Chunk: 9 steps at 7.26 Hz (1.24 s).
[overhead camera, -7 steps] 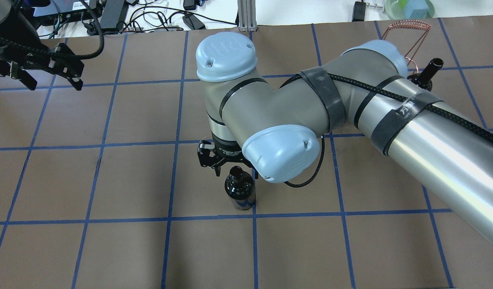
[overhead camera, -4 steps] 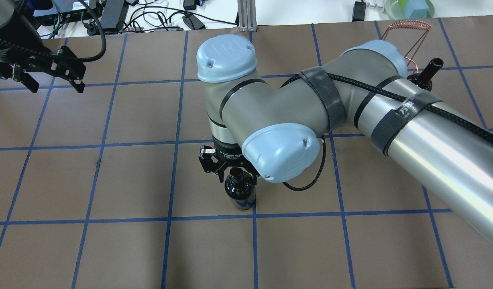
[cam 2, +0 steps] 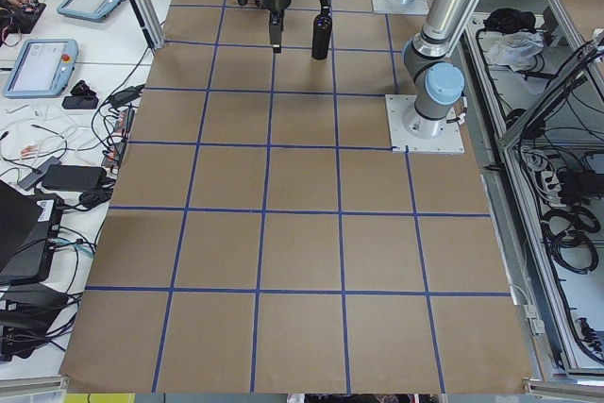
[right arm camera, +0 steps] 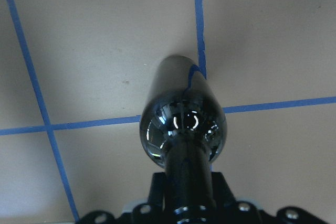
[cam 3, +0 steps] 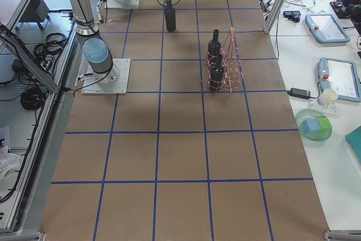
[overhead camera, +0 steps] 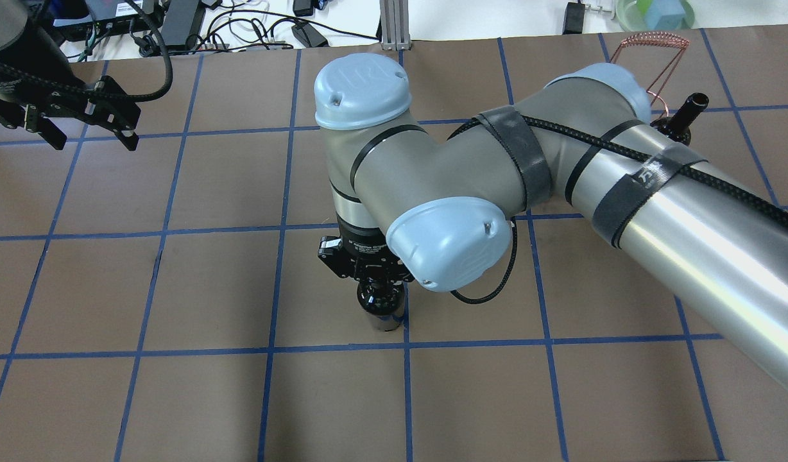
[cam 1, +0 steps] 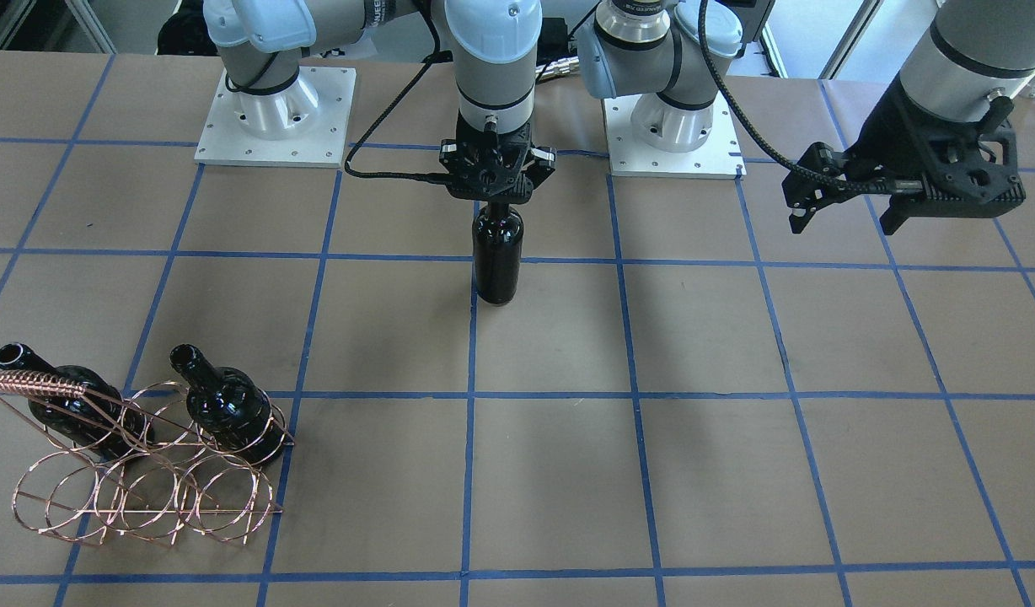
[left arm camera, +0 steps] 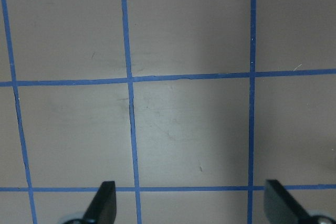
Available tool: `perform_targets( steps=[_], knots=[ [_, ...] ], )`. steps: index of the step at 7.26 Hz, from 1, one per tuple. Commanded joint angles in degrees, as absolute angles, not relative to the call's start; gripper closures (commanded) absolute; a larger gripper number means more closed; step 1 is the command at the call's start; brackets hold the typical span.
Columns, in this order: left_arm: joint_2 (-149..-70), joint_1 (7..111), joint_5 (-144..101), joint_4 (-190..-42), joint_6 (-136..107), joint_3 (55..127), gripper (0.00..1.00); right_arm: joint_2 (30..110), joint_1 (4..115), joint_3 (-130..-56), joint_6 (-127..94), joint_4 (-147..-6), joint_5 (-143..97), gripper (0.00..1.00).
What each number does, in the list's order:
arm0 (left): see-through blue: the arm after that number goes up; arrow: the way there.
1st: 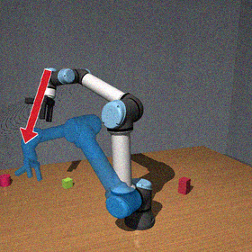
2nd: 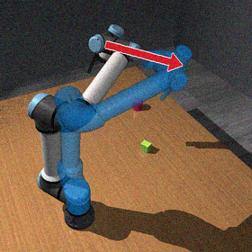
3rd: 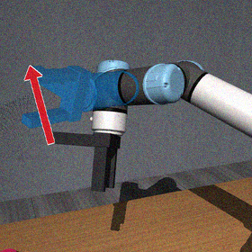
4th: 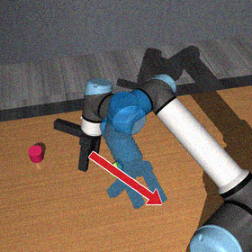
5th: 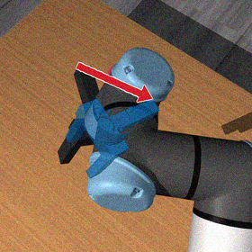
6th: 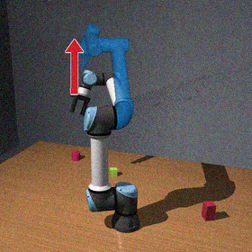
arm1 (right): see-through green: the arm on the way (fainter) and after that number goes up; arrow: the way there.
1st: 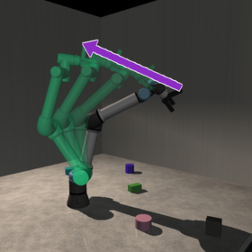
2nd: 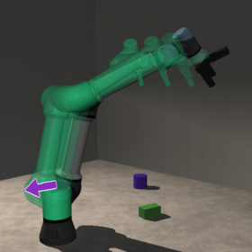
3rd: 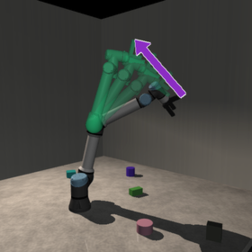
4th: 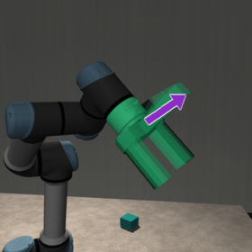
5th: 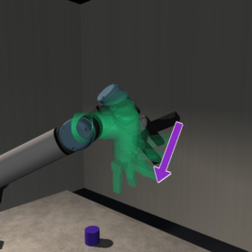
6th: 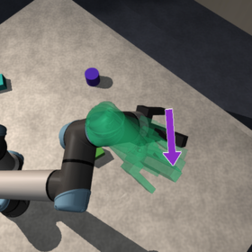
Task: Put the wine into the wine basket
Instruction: 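Close the right gripper on the bottle neck and lift it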
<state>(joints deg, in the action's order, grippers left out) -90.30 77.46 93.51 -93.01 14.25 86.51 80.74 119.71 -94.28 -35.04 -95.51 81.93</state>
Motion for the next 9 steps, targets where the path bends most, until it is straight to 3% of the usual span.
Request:
perform_targets(
  steps=[1,4,9],
  knots=[
    [-90.35,77.69,93.34,-92.99,14.59,86.57,0.00,81.90,119.62,-93.78,-35.07,-95.54,82.53,0.81],
    [-90.35,78.57,93.34,-92.99,14.50,86.57,0.00,85.51,116.12,-93.34,-32.88,-94.75,86.28,0.81],
    [-88.07,79.80,92.30,-94.39,14.07,86.57,0.00,91.04,99.53,-93.34,-12.18,-87.29,90.68,0.80]
  ],
)
